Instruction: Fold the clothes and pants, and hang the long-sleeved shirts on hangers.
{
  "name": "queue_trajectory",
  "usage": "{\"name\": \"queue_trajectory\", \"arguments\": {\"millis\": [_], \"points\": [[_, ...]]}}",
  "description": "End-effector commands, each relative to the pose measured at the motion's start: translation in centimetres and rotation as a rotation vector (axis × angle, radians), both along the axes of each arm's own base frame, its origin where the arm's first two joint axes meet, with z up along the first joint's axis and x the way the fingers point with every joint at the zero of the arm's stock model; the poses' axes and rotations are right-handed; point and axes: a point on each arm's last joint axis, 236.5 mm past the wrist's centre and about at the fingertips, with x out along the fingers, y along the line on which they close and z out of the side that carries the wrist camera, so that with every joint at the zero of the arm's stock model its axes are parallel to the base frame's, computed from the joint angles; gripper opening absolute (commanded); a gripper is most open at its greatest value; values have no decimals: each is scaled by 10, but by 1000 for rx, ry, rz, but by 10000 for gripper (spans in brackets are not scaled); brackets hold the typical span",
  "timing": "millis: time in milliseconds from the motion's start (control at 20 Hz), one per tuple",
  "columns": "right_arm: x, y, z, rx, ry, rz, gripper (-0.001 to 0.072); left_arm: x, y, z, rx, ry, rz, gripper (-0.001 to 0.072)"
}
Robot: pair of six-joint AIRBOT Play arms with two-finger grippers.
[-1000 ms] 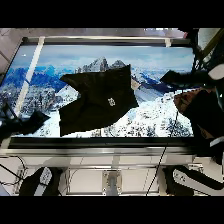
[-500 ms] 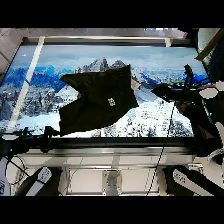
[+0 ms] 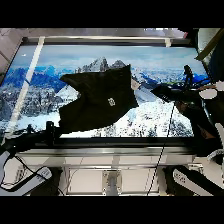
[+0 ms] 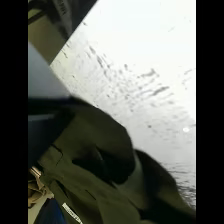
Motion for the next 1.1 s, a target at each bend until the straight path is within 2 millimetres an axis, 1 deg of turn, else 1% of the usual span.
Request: {"name": "queue_trajectory", "arguments": {"millis": [0,100,150,200,250,300,350,400,450,500,650,750,900,1050], "points": [[-4,10,7,53,8,17,529,7,-12,-3,38,-23,-49,11],[-18,22,8,88,49,73,529,9,-21,-1,61,-54,-116,10],[-29,30,3,92,84,112,529,12,-21,2,68,-68,-127,11],[-40,40,-6,105,129,133,529,15,-20,6,72,-82,-131,11],[-49,50,-20,114,168,132,529,19,-18,11,86,-107,-144,11],[-51,55,-38,110,192,99,530,23,-16,17,106,-138,-162,10],[-47,56,-56,118,207,14,531,27,-15,23,118,-160,-167,10],[-38,53,-70,151,212,-100,534,30,-14,28,128,-178,-170,10],[-26,49,-80,207,212,-218,533,32,-12,34,141,-198,-168,10],[-19,49,-90,252,232,-274,533,35,-11,39,152,-215,-168,10],[-22,76,-122,341,346,-197,533,37,-10,44,172,-240,-177,10],[-19,92,-139,402,393,-173,569,37,-10,44,173,-240,-178,11],[1,103,-148,415,355,-174,568,37,-10,44,173,-239,-178,10],[24,105,-154,384,330,-210,565,37,-10,44,173,-240,-178,10]]}}
